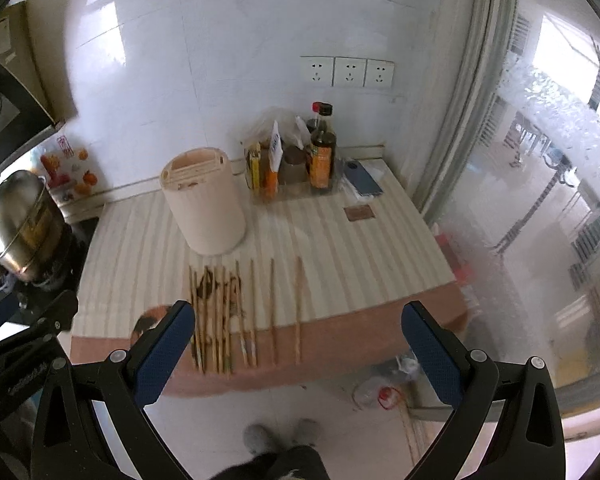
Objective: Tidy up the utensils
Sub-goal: 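Lower both grippers to the chopstick row and close each on one chopstick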
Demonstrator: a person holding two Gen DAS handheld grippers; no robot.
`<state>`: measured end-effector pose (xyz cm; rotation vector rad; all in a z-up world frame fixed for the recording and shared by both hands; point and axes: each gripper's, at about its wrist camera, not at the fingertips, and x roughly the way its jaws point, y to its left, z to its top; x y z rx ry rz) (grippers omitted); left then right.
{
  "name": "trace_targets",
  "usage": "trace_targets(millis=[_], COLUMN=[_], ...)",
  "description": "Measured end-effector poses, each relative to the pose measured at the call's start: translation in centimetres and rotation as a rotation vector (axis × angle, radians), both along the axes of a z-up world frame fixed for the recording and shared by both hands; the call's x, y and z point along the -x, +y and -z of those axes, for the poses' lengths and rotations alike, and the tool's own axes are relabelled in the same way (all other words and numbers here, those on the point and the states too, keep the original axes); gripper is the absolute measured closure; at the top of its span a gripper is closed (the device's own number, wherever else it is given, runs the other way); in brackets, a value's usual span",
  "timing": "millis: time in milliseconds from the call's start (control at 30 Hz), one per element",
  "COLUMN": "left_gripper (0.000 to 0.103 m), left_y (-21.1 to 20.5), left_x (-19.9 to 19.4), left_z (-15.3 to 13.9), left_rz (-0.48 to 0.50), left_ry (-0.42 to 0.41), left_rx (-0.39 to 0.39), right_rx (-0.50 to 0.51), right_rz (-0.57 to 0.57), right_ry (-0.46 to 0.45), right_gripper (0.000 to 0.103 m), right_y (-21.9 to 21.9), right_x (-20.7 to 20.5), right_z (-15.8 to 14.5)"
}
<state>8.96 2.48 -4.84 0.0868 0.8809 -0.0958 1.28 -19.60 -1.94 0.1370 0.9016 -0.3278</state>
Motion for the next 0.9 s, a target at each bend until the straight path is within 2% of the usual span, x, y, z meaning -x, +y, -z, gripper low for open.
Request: trace_targets(millis=[67, 167, 233, 300, 367, 500, 567, 633, 667, 733, 833, 900], left_gripper=[0.000, 0.000, 0.000, 0.000, 0.000, 0.002, 0.009, 0.030, 0.034, 0.053, 0.065, 0.066], left_y=[0.2, 0.1, 0.3, 0.7, 1.0, 0.9, 0.4, -0.5, -0.8, -1.4, -2.3, -3.1], left_x=[-2.3, -5.1, -7.0, -8.8, -10.1, -12.7, -13.7, -14.2, -14.5, -15.0, -15.4, -15.4], left_z=[2.4, 6.6, 10.5, 14.4, 17.3, 22.5, 24.3, 26.1, 26.9, 28.4, 29.5, 29.6], left_rz=[-0.021, -0.041, -0.056, -0.074, -0.088, -0.113, -0.100, -0.089, -0.086, -0.082, -0.074, -0.056], left_ry=[0.024, 0.030, 0.097, 0.196, 0.274, 0.460, 0.521, 0.578, 0.604, 0.649, 0.686, 0.693], left_rx=[-0.006, -0.103, -0.157, -0.157, -0.148, -0.061, -0.031, -0.015, -0.008, 0.006, 0.026, 0.025], right_rx=[0.005, -0.003, -0.008, -0.014, -0.045, -0.109, -0.145, -0.170, -0.186, -0.195, -0.209, -0.218], right_rz=[0.043, 0.081, 0.095, 0.096, 0.078, 0.048, 0.039, 0.037, 0.034, 0.025, 0.021, 0.024], right_ry=[0.016, 0.059, 0.107, 0.193, 0.251, 0.367, 0.416, 0.446, 0.466, 0.498, 0.532, 0.551], right_gripper=[0.000, 0.000, 0.004, 0.017, 0.023, 0.042, 0.045, 0.048, 0.049, 0.050, 0.050, 0.050], right_y=[-0.9, -2.5, -3.8, -5.1, -6.2, -7.7, -8.4, -8.8, -9.2, -9.4, -10.0, -10.3], right_x=[-1.7, -4.1, -6.1, -8.6, -10.4, -13.5, -14.9, -15.7, -16.3, -17.1, -17.7, -18.1], right_z=[1.9, 5.0, 7.8, 11.7, 15.1, 21.4, 24.0, 25.7, 26.8, 28.3, 29.7, 30.5])
